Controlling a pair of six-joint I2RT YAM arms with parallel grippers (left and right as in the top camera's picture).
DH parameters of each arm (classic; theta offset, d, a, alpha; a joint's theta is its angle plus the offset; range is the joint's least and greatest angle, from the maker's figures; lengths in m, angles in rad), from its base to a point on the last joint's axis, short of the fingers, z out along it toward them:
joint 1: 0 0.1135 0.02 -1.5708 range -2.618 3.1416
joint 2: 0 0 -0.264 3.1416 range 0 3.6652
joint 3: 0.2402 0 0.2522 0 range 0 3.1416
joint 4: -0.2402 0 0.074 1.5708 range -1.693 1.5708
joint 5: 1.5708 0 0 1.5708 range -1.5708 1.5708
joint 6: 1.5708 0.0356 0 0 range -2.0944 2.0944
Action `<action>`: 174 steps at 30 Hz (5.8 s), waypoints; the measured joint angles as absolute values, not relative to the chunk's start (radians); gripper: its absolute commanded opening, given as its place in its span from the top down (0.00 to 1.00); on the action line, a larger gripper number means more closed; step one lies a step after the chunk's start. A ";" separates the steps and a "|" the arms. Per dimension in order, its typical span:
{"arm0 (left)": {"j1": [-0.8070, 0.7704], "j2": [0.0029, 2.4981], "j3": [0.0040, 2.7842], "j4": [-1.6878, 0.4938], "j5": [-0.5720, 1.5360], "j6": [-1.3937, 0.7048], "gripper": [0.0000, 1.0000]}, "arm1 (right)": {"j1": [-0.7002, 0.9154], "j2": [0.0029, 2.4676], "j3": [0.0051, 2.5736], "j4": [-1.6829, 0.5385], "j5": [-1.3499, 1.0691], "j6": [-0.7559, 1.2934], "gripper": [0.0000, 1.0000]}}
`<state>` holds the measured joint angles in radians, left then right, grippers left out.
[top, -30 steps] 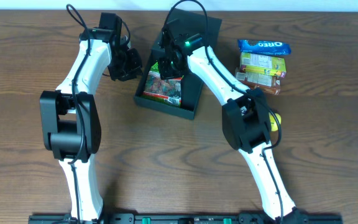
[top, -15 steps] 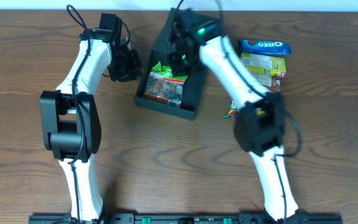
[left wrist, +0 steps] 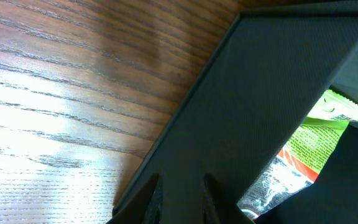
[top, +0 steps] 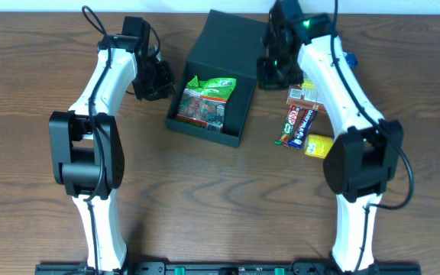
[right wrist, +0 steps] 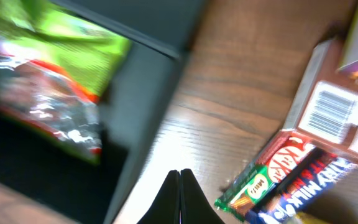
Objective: Pack container
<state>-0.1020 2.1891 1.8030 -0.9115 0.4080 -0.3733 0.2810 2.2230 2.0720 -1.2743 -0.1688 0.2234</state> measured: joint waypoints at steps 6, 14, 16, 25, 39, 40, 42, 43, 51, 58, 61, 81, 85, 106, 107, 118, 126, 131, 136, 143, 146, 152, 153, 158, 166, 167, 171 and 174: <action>-0.102 2.189 1.803 -0.939 0.408 -0.371 0.82 | 0.272 2.236 1.890 -1.111 -0.243 0.229 0.99; -0.121 2.189 1.803 -0.988 0.398 -0.371 0.87 | 0.273 2.236 1.827 -0.905 -0.319 0.231 0.99; -0.134 2.189 1.803 -1.001 0.388 -0.370 0.90 | 0.273 2.236 1.825 -0.876 -0.319 0.231 0.99; -0.193 2.189 1.803 -1.029 0.355 -0.369 0.94 | 0.264 2.236 1.824 -0.848 -0.296 0.230 0.99; -0.191 2.189 1.803 -1.001 0.352 -0.369 0.94 | 0.252 2.211 2.034 -1.043 -0.327 0.204 0.98; -0.191 2.189 1.803 -0.995 0.352 -0.369 0.94 | 0.252 2.196 2.040 -1.045 -0.331 0.199 0.99; -0.191 2.189 1.803 -0.981 0.352 -0.369 0.94 | 0.263 2.168 2.048 -1.052 -0.334 0.188 0.99; -0.191 2.189 1.803 -0.977 0.352 -0.369 0.94 | 0.272 2.158 2.049 -1.055 -0.337 0.181 0.99; -0.190 2.189 1.803 -0.936 0.352 -0.369 0.94 | 0.391 2.184 2.016 -1.032 -0.338 0.167 0.99; -0.190 2.189 1.803 -0.935 0.352 -0.369 0.94 | 0.445 2.307 2.012 -1.015 -0.311 0.167 0.99; -0.190 2.189 1.803 -0.935 0.352 -0.369 0.94 | 0.450 2.367 2.011 -1.010 -0.305 0.167 0.99; -0.185 2.189 1.803 -0.941 0.344 -0.369 0.94 | 0.459 2.440 2.019 -0.955 -0.394 0.156 0.99; -0.185 2.189 1.803 -0.941 0.344 -0.369 0.94 | 0.451 2.436 2.035 -1.001 -0.412 0.149 0.99; -0.186 2.189 1.803 -0.941 0.339 -0.369 0.93 | 0.022 2.119 2.087 -0.976 -0.165 -0.027 0.01; -0.186 2.189 1.803 -0.941 0.338 -0.369 0.93 | 0.014 2.127 2.086 -0.977 -0.163 -0.049 0.01; -0.186 2.189 1.803 -0.941 0.337 -0.369 0.93 | -0.015 2.143 2.085 -0.965 -0.126 0.342 0.01; -0.186 2.189 1.803 -0.941 0.337 -0.370 0.92 | 0.023 2.144 2.084 -0.892 -0.126 0.449 0.01; -0.185 2.189 1.803 -0.941 0.336 -0.370 0.91 | 0.045 2.144 2.084 -0.827 -0.133 0.479 0.01; -0.185 2.189 1.803 -0.941 0.333 -0.370 0.89 | 0.044 2.151 2.084 -0.787 -0.124 0.623 0.01; -0.185 2.189 1.803 -0.941 0.333 -0.371 0.88 | 0.031 2.262 2.137 -0.807 -0.122 0.799 0.02; -0.185 2.189 1.803 -0.941 0.332 -0.371 0.87 | 0.020 2.357 2.271 -0.890 -0.122 0.835 0.01; -0.185 2.189 1.803 -0.941 0.333 -0.371 0.87 | 0.005 2.499 2.539 -1.077 -0.123 0.905 0.01; -0.185 2.189 1.803 -0.941 0.333 -0.371 0.87 | 0.002 2.508 2.550 -1.095 -0.124 0.921 0.01; -0.185 2.189 1.803 -0.942 0.333 -0.371 0.87 | -0.022 2.536 2.556 -1.115 -0.134 0.982 0.02; -0.186 2.189 1.803 -0.967 0.333 -0.371 0.87 | -0.057 2.587 2.558 -1.126 -0.179 1.066 0.07; -0.186 2.189 1.803 -0.969 0.333 -0.371 0.87 | -0.062 2.598 2.558 -1.127 -0.186 1.071 0.07; -0.186 2.189 1.803 -0.973 0.334 -0.371 0.87 | -0.067 2.625 2.558 -1.129 -0.194 1.083 0.07; -0.186 2.189 1.803 -0.973 0.334 -0.371 0.87 | -0.067 2.632 2.558 -1.124 -0.197 1.088 0.07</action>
